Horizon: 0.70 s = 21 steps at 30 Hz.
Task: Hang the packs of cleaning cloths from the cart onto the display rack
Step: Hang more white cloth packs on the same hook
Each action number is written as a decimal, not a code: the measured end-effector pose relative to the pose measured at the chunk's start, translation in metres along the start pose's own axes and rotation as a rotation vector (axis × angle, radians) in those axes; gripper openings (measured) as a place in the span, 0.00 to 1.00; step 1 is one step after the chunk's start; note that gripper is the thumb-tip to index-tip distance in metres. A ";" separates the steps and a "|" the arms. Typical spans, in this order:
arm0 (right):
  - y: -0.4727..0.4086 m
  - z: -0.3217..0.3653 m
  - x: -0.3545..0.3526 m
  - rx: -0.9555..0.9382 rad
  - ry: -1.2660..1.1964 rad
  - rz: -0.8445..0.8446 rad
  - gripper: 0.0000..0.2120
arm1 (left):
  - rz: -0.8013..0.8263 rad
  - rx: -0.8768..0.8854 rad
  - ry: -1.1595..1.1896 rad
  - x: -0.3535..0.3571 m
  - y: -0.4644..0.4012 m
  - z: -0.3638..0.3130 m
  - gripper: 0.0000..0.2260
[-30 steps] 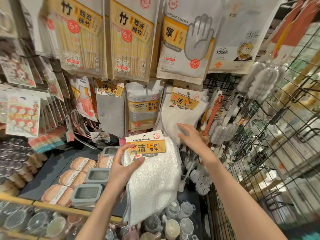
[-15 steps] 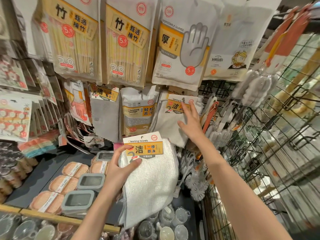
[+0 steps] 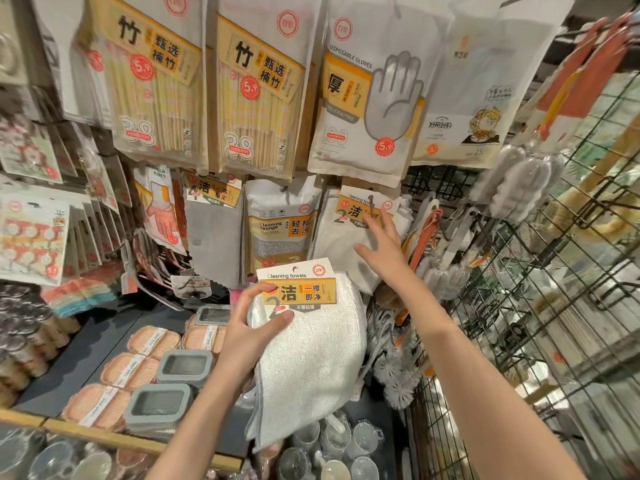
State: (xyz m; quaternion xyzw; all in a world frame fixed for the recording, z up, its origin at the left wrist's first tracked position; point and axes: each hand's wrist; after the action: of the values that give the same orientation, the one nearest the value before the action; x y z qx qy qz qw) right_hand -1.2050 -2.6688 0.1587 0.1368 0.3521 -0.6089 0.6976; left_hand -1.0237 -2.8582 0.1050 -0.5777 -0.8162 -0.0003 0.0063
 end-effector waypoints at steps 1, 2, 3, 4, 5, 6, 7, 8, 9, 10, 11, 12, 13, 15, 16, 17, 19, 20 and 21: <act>0.005 0.002 0.001 -0.001 -0.032 -0.010 0.27 | -0.001 -0.002 0.006 0.001 -0.001 0.000 0.18; 0.010 0.004 0.002 -0.001 -0.085 -0.015 0.24 | -0.001 -0.002 0.009 0.002 -0.001 0.000 0.18; 0.017 0.008 0.004 0.010 -0.155 -0.007 0.21 | 0.002 -0.004 0.012 0.003 0.001 0.001 0.18; 0.023 0.013 0.007 0.023 -0.227 0.016 0.18 | 0.006 -0.007 0.016 0.002 0.003 0.002 0.18; 0.029 0.017 0.010 0.030 -0.277 0.049 0.16 | 0.008 -0.009 0.028 0.002 0.003 0.003 0.17; 0.034 0.021 0.014 0.032 -0.298 0.086 0.15 | 0.014 -0.014 0.047 0.001 0.003 0.003 0.18; 0.038 0.024 0.016 0.038 -0.308 0.125 0.14 | 0.022 -0.023 0.064 0.000 0.003 0.004 0.18; 0.042 0.027 0.019 0.042 -0.313 0.158 0.15 | 0.030 -0.026 0.076 0.000 0.003 0.004 0.18; 0.046 0.029 0.021 0.047 -0.310 0.188 0.15 | 0.035 -0.024 0.083 0.000 0.003 0.004 0.18; 0.049 0.031 0.024 0.055 -0.297 0.211 0.17 | 0.037 -0.025 0.085 0.000 0.003 0.004 0.18; 0.052 0.031 0.026 0.062 -0.278 0.228 0.18 | 0.035 -0.026 0.086 0.001 0.003 0.004 0.18; 0.056 0.032 0.027 0.064 -0.265 0.239 0.19 | 0.031 -0.024 0.090 0.001 0.003 0.004 0.18; 0.060 0.033 0.027 0.066 -0.266 0.242 0.19 | 0.027 -0.019 0.097 0.002 0.003 0.005 0.19; 0.069 0.035 0.026 0.074 -0.312 0.235 0.22 | 0.012 -0.014 0.131 0.002 0.003 0.006 0.19; 0.074 0.035 0.025 0.083 -0.341 0.233 0.24 | 0.005 -0.014 0.154 0.002 0.003 0.007 0.19; 0.079 0.034 0.024 0.094 -0.366 0.227 0.26 | 0.002 -0.012 0.175 0.003 0.003 0.008 0.20; 0.087 0.033 0.024 0.109 -0.417 0.192 0.25 | 0.003 -0.003 0.186 0.003 0.004 0.009 0.21; 0.091 0.032 0.024 0.115 -0.439 0.167 0.23 | 0.007 0.006 0.183 0.003 0.005 0.009 0.22; 0.093 0.032 0.025 0.116 -0.456 0.144 0.21 | 0.009 0.010 0.182 0.003 0.005 0.010 0.24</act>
State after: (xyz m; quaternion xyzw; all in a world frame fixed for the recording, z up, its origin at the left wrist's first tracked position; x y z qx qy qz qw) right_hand -1.1063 -2.6863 0.1429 0.0602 0.1393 -0.5920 0.7916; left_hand -1.0202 -2.8533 0.0950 -0.5788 -0.8097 -0.0487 0.0834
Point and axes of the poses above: each hand's wrist, its own y-axis away from the middle knuckle, its own x-axis out of the palm, z = x × y, and after that the axes turned 7 degrees about -y, right-handed
